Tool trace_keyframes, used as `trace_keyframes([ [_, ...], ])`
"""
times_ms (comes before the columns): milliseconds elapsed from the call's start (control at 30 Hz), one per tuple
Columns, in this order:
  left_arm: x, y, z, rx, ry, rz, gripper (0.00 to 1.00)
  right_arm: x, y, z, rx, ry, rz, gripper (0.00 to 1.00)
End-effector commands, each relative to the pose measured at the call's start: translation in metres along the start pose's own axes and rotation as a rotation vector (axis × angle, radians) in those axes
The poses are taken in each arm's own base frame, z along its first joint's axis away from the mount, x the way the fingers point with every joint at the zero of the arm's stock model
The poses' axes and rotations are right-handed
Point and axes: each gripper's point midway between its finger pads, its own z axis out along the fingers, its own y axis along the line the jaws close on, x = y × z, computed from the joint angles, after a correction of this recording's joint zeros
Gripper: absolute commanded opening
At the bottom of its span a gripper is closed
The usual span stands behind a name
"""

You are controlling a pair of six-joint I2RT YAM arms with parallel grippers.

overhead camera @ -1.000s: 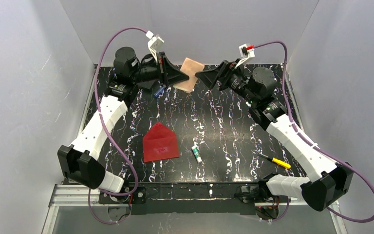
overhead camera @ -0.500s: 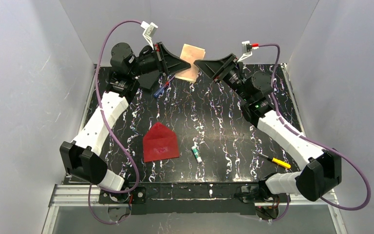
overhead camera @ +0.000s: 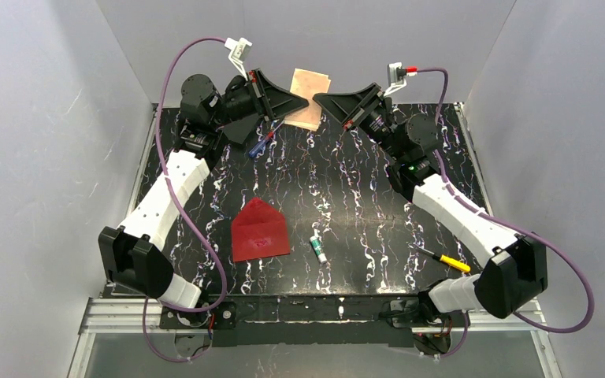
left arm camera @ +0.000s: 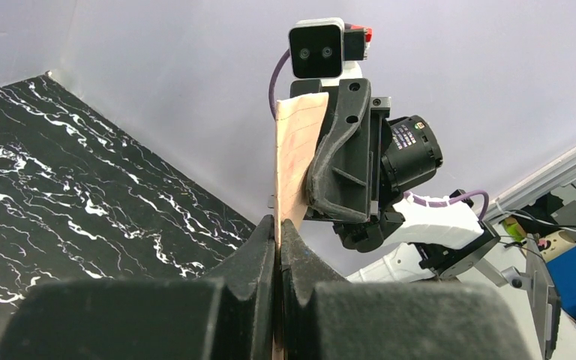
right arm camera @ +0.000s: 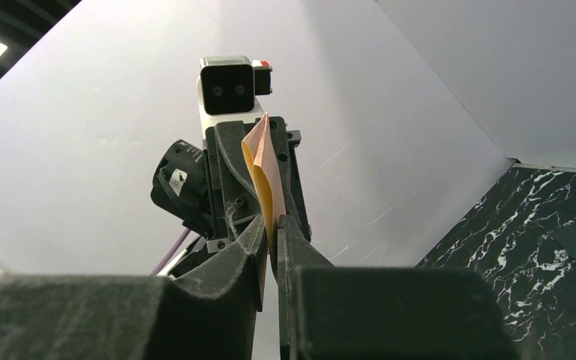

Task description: Place the letter into the envelope and seal it

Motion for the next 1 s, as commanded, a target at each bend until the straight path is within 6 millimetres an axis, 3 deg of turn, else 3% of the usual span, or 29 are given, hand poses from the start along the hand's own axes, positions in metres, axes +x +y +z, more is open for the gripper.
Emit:
trace_keyframes([
  [0,-0.005,-0.013,-0.003,0.014,-0.025,0.034,0.0,-0.016,0.038,0.007,-0.144,-0.034,-0.001,0.21],
  [167,-0.003,-0.012,-0.004,0.016,-0.019,0.034,0.0,-0.009,0.033,0.013,-0.138,0.01,-0.006,0.24],
  [267,-0.002,-0.012,-0.005,0.017,-0.017,0.035,0.01,-0.011,0.03,0.014,-0.124,0.0,-0.019,0.06],
  [300,-0.001,-0.013,-0.006,0.018,-0.014,0.037,0.05,-0.011,0.027,0.015,-0.11,0.0,-0.028,0.01],
  [400,0.015,-0.007,-0.011,0.021,0.019,0.086,0.26,-0.012,0.012,0.016,-0.009,0.012,-0.079,0.01],
  [500,0.043,0.028,-0.028,-0.106,0.033,0.078,0.51,-0.003,-0.032,0.005,0.196,0.06,-0.137,0.01],
  [600,0.082,0.08,-0.063,-0.391,0.086,0.071,0.7,0.015,-0.077,-0.012,0.361,0.142,-0.216,0.01],
  [667,0.121,0.128,-0.114,-0.735,0.185,0.016,0.82,0.028,-0.104,-0.028,0.451,0.193,-0.236,0.01],
  [767,0.149,0.165,-0.19,-1.137,0.288,0.009,0.97,0.044,-0.133,-0.047,0.547,0.26,-0.262,0.01],
  [867,0.17,0.166,-0.223,-1.223,0.378,-0.06,0.98,0.057,-0.156,-0.061,0.611,0.331,-0.296,0.01],
  [967,0.19,0.158,-0.232,-1.206,0.406,-0.157,0.98,0.075,-0.179,-0.072,0.656,0.405,-0.291,0.01],
])
